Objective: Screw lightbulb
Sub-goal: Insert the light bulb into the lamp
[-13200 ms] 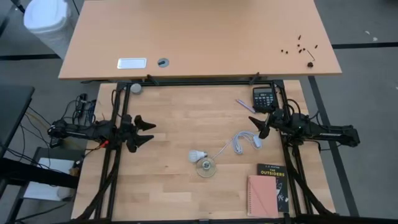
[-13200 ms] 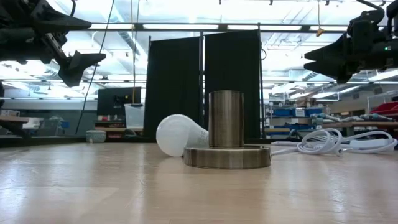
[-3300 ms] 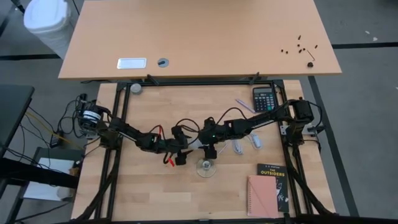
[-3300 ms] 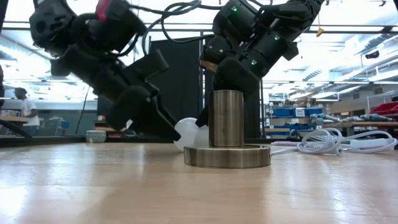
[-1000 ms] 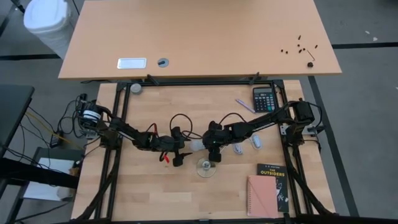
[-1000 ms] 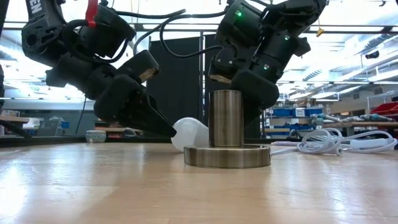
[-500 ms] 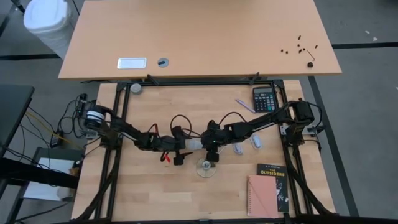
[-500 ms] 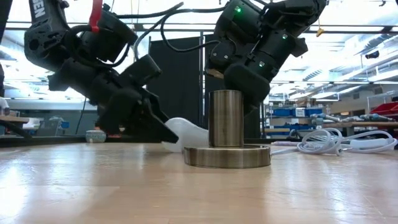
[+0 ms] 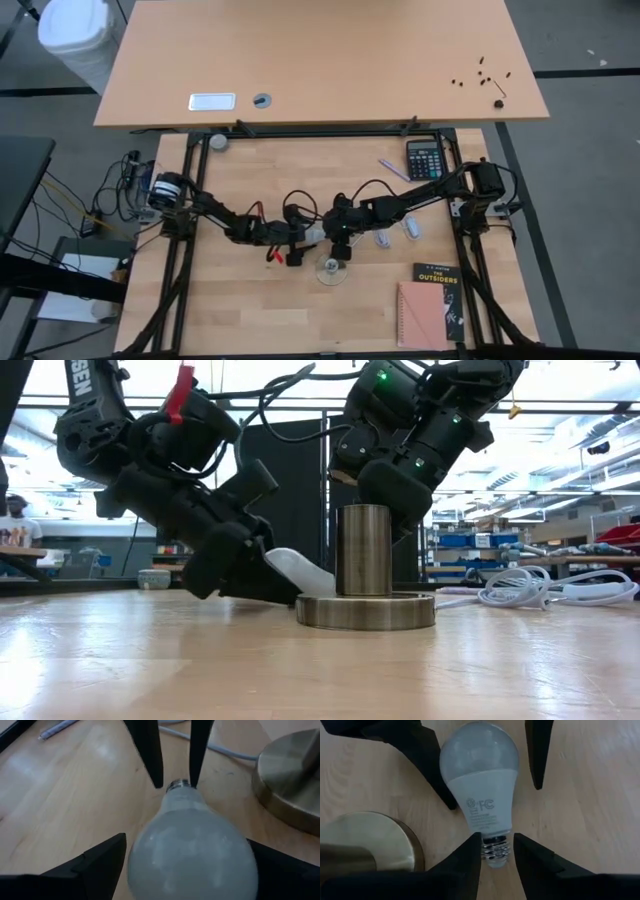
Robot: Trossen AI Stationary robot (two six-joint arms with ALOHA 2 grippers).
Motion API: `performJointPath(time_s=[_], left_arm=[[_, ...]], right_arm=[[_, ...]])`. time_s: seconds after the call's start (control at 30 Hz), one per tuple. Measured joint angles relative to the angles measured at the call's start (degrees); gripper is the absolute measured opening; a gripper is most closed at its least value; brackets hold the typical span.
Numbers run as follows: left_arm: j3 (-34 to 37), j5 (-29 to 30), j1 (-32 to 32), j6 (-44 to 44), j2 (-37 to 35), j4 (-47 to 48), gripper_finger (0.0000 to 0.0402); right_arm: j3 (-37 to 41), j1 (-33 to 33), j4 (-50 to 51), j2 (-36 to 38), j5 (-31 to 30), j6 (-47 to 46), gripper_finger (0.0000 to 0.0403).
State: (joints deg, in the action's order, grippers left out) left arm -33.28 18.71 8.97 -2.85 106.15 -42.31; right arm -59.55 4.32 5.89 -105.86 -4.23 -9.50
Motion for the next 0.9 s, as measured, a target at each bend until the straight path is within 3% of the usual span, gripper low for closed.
performJointPath(time_s=[0.4, 0.53, 0.73, 0.9], left_arm=[[0.04, 2.1, -0.02, 0.04, 0.0, -0.69, 0.0266], [0.07, 2.44, -0.03, 0.22, -0.01, -1.47, 0.027], [0.04, 2.43, -0.04, 1.62, -0.09, -1.37, 0.0285], [-0.81, 2.37, 0.04, 3.27, -3.64, 4.51, 0.0282]], right_arm=[[0.0, 0.18, -0.98, 0.0, 0.85, -1.29, 0.0124], [-0.04, 0.22, -0.91, 1.9, 0.78, -1.0, 0.0123], [-0.24, 0.48, 4.01, 11.01, -3.52, -0.9, 0.0122], [-0.31, 3.11, 8.21, 16.83, -3.84, -4.48, 0.0122]])
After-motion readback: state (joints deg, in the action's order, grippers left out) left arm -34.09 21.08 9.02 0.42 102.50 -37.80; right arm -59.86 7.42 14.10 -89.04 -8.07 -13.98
